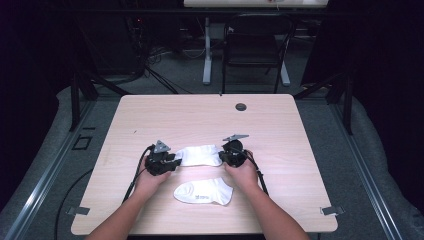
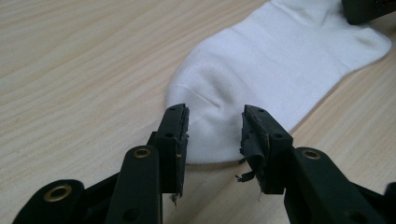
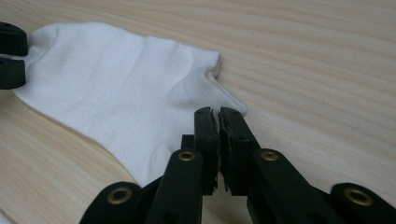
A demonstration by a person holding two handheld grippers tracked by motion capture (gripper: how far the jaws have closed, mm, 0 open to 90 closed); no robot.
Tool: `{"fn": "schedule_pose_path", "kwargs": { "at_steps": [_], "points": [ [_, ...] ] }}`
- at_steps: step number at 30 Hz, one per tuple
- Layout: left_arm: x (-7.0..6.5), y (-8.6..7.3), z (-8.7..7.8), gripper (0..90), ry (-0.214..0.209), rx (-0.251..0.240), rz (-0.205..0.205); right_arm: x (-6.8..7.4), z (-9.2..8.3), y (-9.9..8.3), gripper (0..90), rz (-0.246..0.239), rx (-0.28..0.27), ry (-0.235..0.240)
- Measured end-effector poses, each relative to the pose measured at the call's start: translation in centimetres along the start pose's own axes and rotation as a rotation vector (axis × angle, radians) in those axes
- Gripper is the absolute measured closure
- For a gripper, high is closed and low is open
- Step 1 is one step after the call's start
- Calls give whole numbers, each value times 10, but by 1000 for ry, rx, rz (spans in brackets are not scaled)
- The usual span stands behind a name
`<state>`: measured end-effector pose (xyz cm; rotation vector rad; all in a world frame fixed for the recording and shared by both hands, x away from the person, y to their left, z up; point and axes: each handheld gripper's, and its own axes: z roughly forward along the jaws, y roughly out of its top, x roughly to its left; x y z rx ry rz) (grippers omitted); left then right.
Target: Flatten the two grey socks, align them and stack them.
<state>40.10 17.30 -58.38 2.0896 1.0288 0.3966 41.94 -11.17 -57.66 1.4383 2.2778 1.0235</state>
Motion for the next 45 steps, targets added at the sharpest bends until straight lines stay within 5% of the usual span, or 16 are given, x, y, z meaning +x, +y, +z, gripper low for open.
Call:
{"fn": "schedule_pose_path", "kwargs": {
  "at_steps": [8, 19, 24, 32, 45],
  "points": [
    [-5, -7, -5, 608, -5, -16, -9, -6, -7, -8, 888, 47, -1, 31],
    [-6, -2, -13, 570, -28, 4, -6, -3, -11, -8, 837, 34, 23, 38],
    [-1, 6, -19, 565, -23, -11, -12, -2, -19, -2, 813, 30, -9, 59],
    [10, 6, -20, 564, -11, -30, -78, -2, -23, 8, 765, 16, -32, 48],
    [18, 5, -15, 531, 15, -34, -104, -6, -13, 7, 694, 13, -24, 42]
  ]
}}
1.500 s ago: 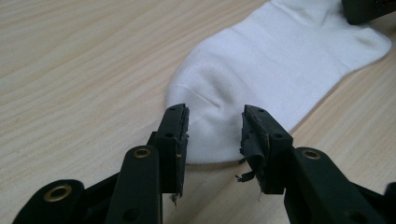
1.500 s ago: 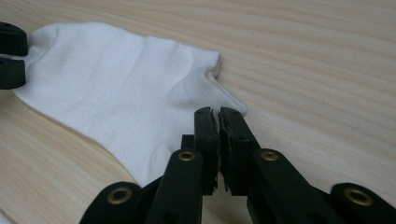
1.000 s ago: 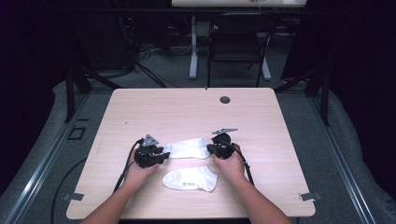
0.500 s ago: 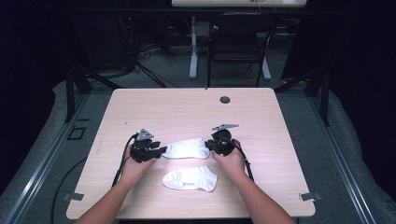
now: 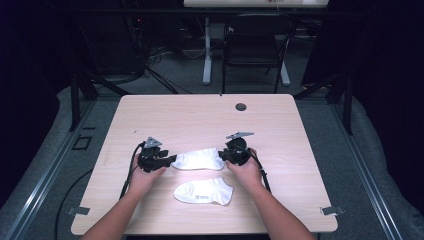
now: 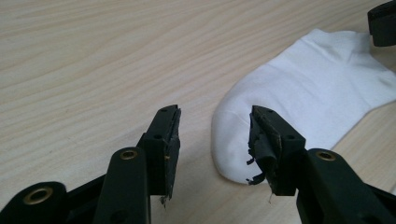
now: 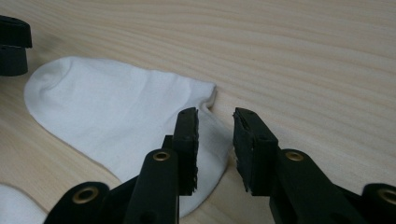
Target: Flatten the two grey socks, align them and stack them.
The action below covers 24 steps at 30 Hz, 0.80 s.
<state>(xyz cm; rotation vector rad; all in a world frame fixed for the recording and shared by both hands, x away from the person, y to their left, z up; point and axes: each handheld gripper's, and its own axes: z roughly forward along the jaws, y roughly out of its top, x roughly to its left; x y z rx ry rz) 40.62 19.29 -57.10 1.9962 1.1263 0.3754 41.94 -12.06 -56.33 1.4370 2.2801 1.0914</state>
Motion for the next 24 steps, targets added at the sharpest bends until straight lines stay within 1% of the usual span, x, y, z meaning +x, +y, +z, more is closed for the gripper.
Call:
{"fn": "schedule_pose_path", "kwargs": {
  "at_steps": [2, 4, 7, 8, 11, 13, 16, 17, 19, 20, 24],
  "points": [
    [2, 0, 2, 531, 2, 1, -6, -1, 1, 0, 676, -3, -4, 2],
    [3, -1, 3, 532, 0, 11, -7, -2, 2, 0, 666, -4, 0, 0],
    [2, -2, 6, 549, -5, 27, 7, -4, 4, -1, 652, -1, 5, -2],
    [1, -2, 7, 554, -6, 30, 19, -4, 4, -2, 649, -1, 7, -3],
    [-1, -3, 8, 558, -15, 35, 22, -4, 5, -2, 642, 1, 7, 1],
    [-1, -3, 10, 561, -18, 39, 31, -4, 5, -2, 639, -7, 7, 5],
    [-2, -4, 12, 569, -16, 55, 33, -4, 6, -3, 638, -13, 8, 8],
    [-3, -5, 13, 574, -13, 47, 34, -4, 6, -3, 639, -14, 11, 5],
    [-3, -4, 12, 583, -18, 53, 40, -3, 7, -3, 640, -12, 14, 0],
    [-3, -4, 13, 587, -14, 47, 41, -4, 8, -4, 642, -17, 22, 1],
    [-3, -4, 13, 632, -18, 48, 38, -3, 10, -5, 673, -23, 31, 9]
  ]
}}
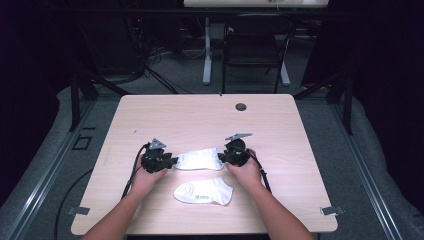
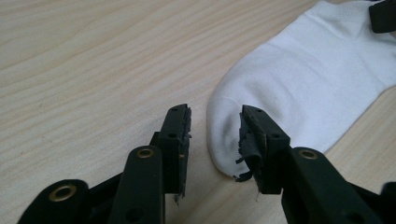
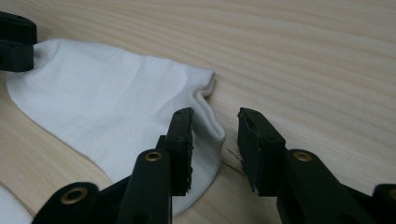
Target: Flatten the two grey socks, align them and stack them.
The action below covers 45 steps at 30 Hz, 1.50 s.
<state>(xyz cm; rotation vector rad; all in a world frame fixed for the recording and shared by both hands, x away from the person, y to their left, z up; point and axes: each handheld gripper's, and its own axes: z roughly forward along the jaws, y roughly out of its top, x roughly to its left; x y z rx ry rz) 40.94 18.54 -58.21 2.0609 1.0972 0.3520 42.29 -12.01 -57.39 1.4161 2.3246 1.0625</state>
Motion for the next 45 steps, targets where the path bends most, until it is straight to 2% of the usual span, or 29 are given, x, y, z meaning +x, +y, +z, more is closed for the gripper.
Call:
{"fn": "schedule_pose_path", "kwargs": {
  "at_steps": [9, 12, 21, 27, 28, 36, 40, 45],
  "points": [
    [-3, 0, 0, 745, -24, 13, 9, 3, 0, -1, 827, -14, 24, 7],
    [-4, 0, 0, 788, -35, 17, 8, 3, -1, 0, 848, -15, 22, 5],
    [-5, 1, -1, 865, -38, 20, 2, 4, -4, 0, 859, -16, 15, 19],
    [-5, 2, -7, 870, -56, 6, -22, 7, -9, 1, 861, -18, -1, 30],
    [-4, 3, -8, 870, -52, 5, -11, 7, -10, 1, 861, -23, -8, 36],
    [-8, 4, -16, 870, -58, -12, -35, 13, -19, 3, 861, -26, -21, 53],
    [-11, 6, -21, 870, -72, -22, -34, 14, -23, 4, 861, -37, -29, 59],
    [-14, 8, -30, 871, -92, -32, -31, 16, -30, 5, 862, -28, -38, 70]
  ]
}}
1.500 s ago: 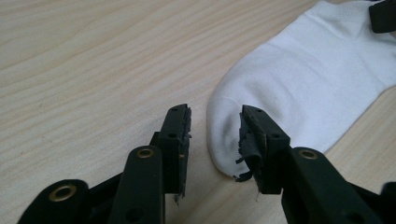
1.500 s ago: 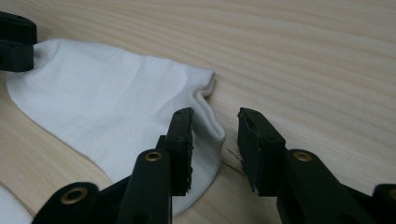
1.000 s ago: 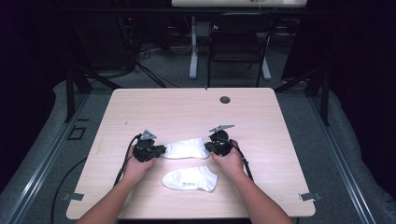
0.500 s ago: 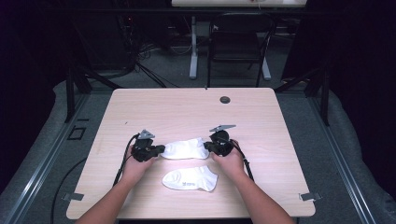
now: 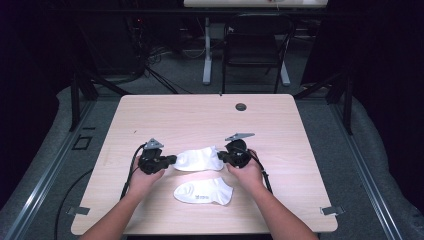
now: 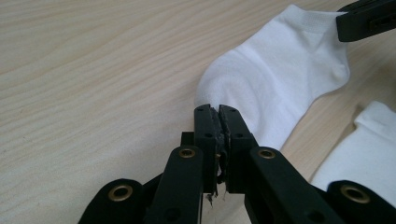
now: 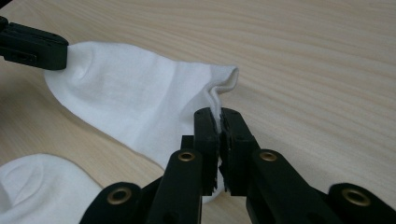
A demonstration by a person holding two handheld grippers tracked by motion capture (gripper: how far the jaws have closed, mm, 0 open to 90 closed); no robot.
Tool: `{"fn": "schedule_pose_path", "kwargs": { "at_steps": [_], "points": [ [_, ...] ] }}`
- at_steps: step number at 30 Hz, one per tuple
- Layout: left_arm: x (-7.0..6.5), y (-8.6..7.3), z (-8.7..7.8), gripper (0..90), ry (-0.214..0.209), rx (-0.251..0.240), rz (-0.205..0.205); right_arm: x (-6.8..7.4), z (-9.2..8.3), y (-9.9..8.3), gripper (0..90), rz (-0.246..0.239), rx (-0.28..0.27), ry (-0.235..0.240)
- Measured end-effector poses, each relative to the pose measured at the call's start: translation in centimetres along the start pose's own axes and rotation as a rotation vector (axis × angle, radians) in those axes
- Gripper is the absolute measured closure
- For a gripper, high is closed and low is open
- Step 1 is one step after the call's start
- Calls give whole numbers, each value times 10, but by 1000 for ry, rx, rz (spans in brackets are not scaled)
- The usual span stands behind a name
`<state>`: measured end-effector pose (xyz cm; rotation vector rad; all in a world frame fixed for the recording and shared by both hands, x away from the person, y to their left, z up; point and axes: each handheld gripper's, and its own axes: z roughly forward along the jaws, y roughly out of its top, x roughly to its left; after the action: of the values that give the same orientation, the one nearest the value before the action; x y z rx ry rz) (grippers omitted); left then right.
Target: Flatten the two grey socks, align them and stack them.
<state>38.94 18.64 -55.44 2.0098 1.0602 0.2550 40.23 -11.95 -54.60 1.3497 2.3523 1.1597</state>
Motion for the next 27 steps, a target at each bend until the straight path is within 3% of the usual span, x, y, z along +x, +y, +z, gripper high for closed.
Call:
{"fn": "schedule_pose_path", "kwargs": {
  "at_steps": [15, 27],
  "points": [
    [-18, 2, -26, 872, -31, -29, 21, 17, -29, 1, 863, -40, -24, 22],
    [-33, -8, -41, 872, -56, -34, 26, 28, -48, -10, 863, -46, -32, 53]
  ]
}}
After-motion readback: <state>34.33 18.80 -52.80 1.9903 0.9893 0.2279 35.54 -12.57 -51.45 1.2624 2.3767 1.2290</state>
